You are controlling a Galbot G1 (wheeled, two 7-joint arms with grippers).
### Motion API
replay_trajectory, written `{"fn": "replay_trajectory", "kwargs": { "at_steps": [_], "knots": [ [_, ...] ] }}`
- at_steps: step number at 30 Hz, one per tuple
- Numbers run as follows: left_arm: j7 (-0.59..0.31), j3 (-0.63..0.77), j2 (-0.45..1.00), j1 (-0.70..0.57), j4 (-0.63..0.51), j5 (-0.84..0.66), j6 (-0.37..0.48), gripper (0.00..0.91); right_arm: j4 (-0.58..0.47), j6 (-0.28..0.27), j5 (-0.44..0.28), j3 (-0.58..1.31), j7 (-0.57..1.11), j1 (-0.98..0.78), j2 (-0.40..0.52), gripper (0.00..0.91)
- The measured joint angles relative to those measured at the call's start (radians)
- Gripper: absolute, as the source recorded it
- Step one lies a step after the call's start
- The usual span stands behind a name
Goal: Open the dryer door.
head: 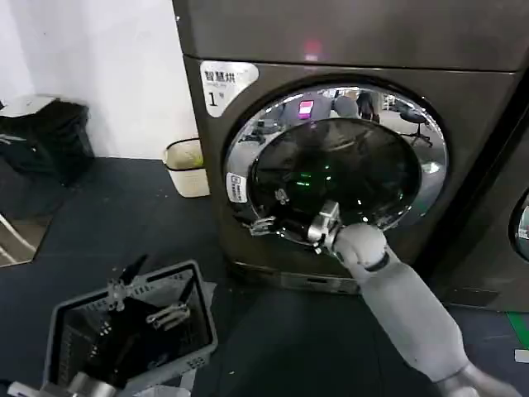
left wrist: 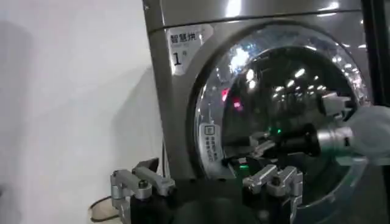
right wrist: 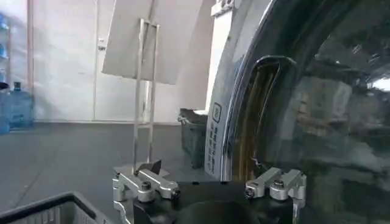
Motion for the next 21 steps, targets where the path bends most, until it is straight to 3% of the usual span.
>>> {"fn": "replay_trajectory", "kwargs": {
  "at_steps": [11,15,21],
  "knots": [
    [-0.039,-0.001,-0.005,0.0,0.003,0.007,0.024,0.907,-0.008,-0.014,0.03,-0.01,-0.038,0.01,0.011,0.907],
    [-0.078,-0.001,-0.005,-0.005,0.01,-0.011,0.084,0.907,-0.001,-0.04,0.078,-0.002,-0.107,0.009,-0.001,0.907],
    [-0.133,-0.006,-0.001,-0.02,0.013,-0.038,0.194,0.907,0.024,-0.035,0.086,0.009,-0.192,-0.005,-0.034,0.907]
  ]
}}
